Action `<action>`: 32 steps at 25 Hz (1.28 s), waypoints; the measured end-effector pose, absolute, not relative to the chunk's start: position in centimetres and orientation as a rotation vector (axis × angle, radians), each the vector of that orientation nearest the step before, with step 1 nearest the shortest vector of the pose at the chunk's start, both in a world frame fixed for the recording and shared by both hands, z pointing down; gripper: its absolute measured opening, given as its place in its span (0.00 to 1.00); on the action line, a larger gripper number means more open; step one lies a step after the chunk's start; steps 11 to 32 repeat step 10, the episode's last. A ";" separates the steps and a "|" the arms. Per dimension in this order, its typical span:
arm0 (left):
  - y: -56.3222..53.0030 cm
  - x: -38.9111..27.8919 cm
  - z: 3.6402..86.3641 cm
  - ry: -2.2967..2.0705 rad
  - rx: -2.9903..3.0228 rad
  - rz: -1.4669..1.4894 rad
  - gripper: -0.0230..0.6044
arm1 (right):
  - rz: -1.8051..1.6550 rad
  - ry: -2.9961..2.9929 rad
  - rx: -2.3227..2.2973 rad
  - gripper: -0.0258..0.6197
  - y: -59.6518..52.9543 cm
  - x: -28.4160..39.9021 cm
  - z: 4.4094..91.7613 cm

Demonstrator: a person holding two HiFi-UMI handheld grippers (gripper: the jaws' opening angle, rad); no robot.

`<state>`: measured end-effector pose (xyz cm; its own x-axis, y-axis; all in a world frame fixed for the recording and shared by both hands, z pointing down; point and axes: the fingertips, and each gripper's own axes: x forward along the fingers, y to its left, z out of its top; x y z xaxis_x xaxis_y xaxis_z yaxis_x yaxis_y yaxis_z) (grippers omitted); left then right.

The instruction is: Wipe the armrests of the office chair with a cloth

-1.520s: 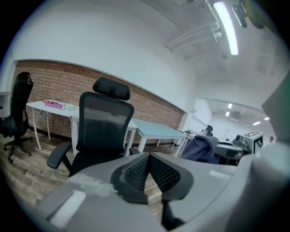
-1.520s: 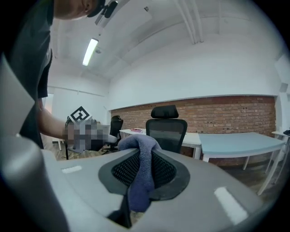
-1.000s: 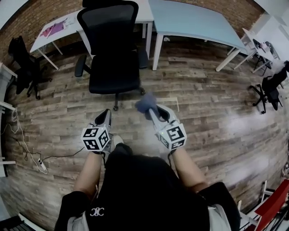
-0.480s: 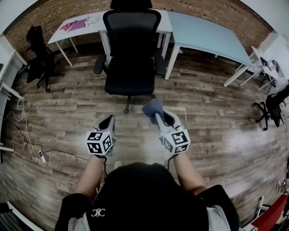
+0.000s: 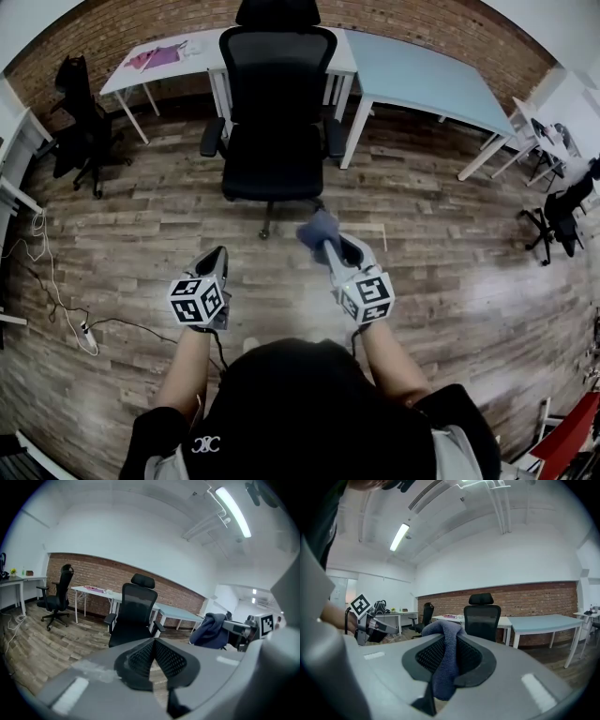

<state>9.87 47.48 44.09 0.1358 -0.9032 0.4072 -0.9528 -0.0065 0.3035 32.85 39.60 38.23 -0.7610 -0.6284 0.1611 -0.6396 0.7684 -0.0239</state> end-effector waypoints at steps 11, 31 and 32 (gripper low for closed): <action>48.9 9.6 45.4 -1.764 1.915 0.171 0.04 | 0.108 -2.783 1.020 0.14 40.6 32.4 38.9; 48.9 9.6 45.4 -1.764 1.915 0.171 0.04 | 0.108 -2.783 1.020 0.14 40.6 32.4 38.9; 48.9 9.6 45.4 -1.764 1.915 0.171 0.04 | 0.108 -2.783 1.020 0.14 40.6 32.4 38.9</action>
